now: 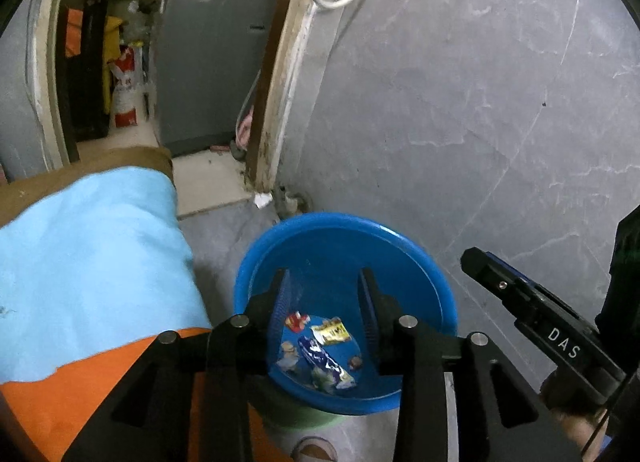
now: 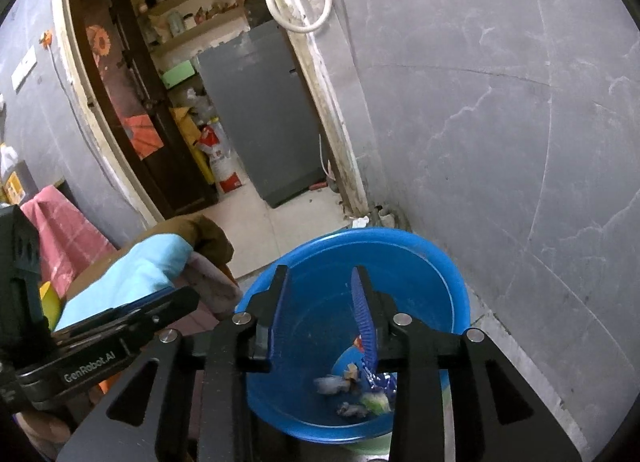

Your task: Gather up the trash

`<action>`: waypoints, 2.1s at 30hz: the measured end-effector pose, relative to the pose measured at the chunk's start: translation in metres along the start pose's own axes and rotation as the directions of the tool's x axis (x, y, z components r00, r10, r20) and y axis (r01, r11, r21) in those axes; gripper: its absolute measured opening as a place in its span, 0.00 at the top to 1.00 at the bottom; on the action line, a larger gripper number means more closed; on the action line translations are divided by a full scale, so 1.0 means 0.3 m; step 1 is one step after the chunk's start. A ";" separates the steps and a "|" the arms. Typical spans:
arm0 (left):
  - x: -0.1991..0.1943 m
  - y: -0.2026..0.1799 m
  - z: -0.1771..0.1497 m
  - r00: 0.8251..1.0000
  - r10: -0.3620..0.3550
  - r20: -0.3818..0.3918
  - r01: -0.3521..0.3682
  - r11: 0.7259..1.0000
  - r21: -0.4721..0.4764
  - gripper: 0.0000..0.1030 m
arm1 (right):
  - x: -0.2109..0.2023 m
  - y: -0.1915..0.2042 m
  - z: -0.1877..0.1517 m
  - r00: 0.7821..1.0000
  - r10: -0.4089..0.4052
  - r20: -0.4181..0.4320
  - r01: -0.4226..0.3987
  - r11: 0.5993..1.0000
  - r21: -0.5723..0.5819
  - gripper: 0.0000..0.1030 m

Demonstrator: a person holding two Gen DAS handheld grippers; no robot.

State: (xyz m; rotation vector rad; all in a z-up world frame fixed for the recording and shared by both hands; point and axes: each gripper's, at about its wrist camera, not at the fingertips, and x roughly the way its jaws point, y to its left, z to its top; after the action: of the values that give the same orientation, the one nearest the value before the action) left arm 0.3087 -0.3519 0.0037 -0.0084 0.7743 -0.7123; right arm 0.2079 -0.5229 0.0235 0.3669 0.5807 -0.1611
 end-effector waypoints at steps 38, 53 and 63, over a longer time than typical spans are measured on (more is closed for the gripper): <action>-0.753 0.139 -0.275 0.919 0.115 0.377 -0.109 0.993 -0.038 0.02 | -0.504 0.303 -0.210 0.942 -0.022 0.336 0.080 0.984 -0.161 0.00; -0.909 0.149 -0.474 0.894 0.194 0.403 -0.202 0.979 -0.023 0.02 | -0.679 0.407 -0.409 0.914 -0.014 0.406 0.098 0.977 -0.187 0.00; -0.978 0.179 -0.630 0.862 0.280 0.422 -0.274 0.959 -0.078 0.02 | -0.738 0.451 -0.554 0.897 -0.008 0.442 0.100 0.977 -0.187 0.00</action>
State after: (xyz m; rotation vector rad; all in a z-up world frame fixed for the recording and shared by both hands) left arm 0.0734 -0.0911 0.0390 -0.0654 0.3434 -0.4050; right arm -0.0250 -0.3243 0.0589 0.1039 0.1549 -0.2283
